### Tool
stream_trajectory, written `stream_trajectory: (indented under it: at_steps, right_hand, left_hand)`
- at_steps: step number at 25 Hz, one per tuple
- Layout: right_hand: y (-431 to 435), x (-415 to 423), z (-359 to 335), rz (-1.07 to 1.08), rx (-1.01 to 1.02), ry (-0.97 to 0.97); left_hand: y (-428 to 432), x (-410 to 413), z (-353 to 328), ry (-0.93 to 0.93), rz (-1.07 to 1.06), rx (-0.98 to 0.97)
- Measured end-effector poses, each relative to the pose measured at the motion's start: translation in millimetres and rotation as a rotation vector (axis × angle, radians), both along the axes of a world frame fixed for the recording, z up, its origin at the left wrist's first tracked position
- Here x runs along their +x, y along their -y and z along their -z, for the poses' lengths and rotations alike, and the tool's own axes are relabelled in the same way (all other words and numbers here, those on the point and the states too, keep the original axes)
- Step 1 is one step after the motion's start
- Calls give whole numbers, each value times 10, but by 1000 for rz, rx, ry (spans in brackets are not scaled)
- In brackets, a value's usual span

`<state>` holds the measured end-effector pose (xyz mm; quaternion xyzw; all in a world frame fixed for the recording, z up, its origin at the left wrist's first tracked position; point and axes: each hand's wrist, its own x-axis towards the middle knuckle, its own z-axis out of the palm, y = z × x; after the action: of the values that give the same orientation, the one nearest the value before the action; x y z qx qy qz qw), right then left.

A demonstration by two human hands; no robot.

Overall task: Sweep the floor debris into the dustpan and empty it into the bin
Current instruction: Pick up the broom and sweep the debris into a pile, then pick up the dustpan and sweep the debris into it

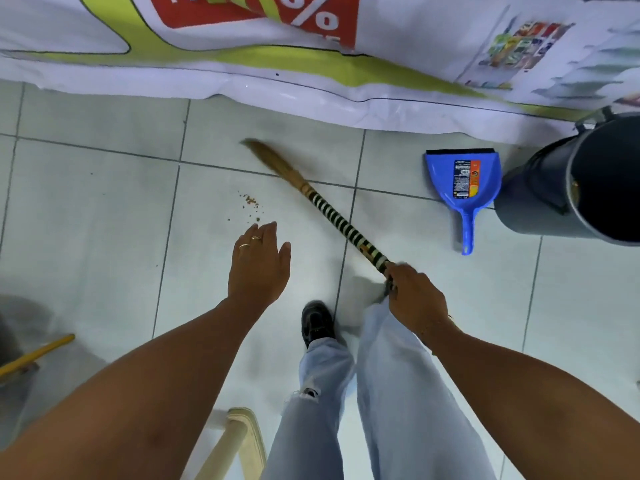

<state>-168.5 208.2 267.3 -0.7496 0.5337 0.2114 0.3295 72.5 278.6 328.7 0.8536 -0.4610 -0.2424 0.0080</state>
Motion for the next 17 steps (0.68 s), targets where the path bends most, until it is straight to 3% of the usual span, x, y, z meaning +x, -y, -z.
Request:
stream_trajectory:
  at_steps: [3, 6, 9, 13, 17]
  right_hand:
    - [125, -473, 46, 387, -8, -24]
    - [233, -1084, 204, 586, 82, -127]
    - [386, -1727, 503, 805, 29, -181]
    - [771, -2190, 1158, 937, -58, -55]
    - [1108, -2427, 1794, 996, -67, 96]
  left_hand:
    - [199, -287, 175, -24, 49, 79]
    - [593, -774, 524, -78, 79, 167]
    - [1251, -1577, 1063, -222, 72, 305]
    - [2166, -2713, 2082, -447, -103, 513]
    - [2650, -3511, 3011, -659, -383, 541]
